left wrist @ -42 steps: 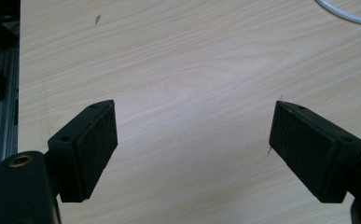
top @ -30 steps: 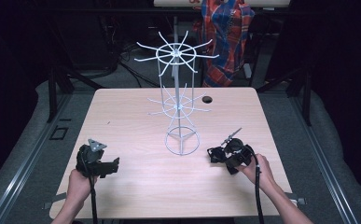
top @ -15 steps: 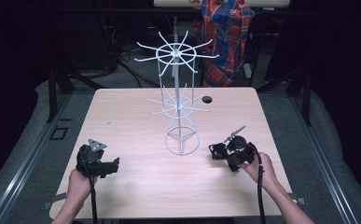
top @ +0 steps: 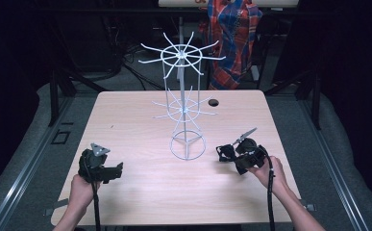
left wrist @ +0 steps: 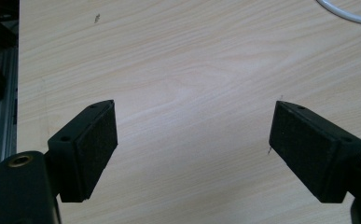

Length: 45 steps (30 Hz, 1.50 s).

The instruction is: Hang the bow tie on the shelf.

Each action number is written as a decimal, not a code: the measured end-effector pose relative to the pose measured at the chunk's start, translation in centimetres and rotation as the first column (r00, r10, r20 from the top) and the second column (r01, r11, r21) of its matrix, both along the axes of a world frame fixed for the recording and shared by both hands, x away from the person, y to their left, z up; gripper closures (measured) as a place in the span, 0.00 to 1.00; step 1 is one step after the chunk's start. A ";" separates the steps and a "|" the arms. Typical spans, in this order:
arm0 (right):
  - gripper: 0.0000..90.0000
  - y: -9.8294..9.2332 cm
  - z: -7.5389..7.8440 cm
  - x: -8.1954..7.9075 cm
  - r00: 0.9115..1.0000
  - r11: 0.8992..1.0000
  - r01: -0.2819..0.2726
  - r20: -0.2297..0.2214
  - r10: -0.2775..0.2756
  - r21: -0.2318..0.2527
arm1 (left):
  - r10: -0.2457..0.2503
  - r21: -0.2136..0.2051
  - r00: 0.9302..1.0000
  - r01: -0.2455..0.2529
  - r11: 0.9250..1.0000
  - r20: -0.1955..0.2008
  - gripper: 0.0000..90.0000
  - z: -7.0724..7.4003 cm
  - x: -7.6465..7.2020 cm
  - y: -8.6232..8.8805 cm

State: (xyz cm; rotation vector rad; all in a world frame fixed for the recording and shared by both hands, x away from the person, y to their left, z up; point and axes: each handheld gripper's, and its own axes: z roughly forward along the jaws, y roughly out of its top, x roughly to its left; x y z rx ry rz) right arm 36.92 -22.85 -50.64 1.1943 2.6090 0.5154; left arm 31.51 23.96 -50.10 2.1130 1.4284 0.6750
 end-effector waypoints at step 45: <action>0.84 -1.1 4.1 -0.4 0.994 0.997 0.008 0.112 -0.017 0.081 | 0.006 0.001 1.000 -0.006 1.000 0.001 0.17 0.0 -0.2 0.1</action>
